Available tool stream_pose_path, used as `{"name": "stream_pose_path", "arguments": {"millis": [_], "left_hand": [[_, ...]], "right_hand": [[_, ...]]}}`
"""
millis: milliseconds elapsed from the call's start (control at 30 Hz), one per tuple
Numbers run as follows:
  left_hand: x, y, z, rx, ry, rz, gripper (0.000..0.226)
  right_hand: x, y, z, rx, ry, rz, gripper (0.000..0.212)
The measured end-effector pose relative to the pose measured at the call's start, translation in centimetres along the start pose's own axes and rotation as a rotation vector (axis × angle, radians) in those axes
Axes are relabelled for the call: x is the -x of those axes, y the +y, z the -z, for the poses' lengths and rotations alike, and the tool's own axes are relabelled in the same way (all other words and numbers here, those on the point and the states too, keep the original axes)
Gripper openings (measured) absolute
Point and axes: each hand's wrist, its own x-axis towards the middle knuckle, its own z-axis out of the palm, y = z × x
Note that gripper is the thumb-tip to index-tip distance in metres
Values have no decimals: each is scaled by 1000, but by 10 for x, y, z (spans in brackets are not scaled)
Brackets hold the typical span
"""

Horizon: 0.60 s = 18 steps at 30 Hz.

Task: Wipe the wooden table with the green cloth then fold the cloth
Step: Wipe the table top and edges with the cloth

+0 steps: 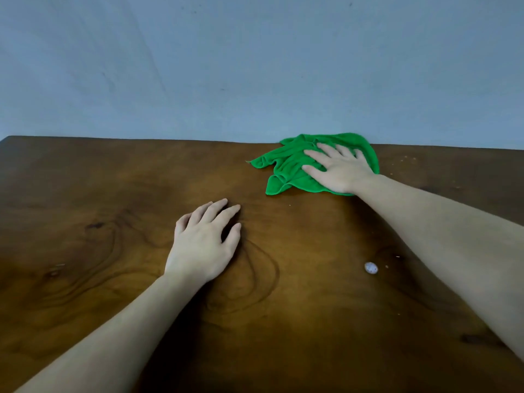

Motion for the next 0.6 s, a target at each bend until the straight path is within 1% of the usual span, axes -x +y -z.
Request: {"name": "stream_pose_path", "arguments": {"millis": [167, 267, 333, 467, 600], "left_hand": [[3, 4, 1, 44, 68, -26, 48], [18, 9, 8, 59, 114, -110, 43], [32, 8, 12, 75, 92, -141, 40], [69, 4, 16, 166, 45, -89, 38], [117, -2, 19, 183, 46, -178, 37]], "right_hand": [[44, -9, -6, 4, -26, 28, 63], [80, -31, -10, 4, -28, 72, 61], [101, -57, -15, 14, -34, 112, 61], [148, -104, -26, 24, -47, 170, 62], [215, -131, -40, 38, -36, 208, 64]]}}
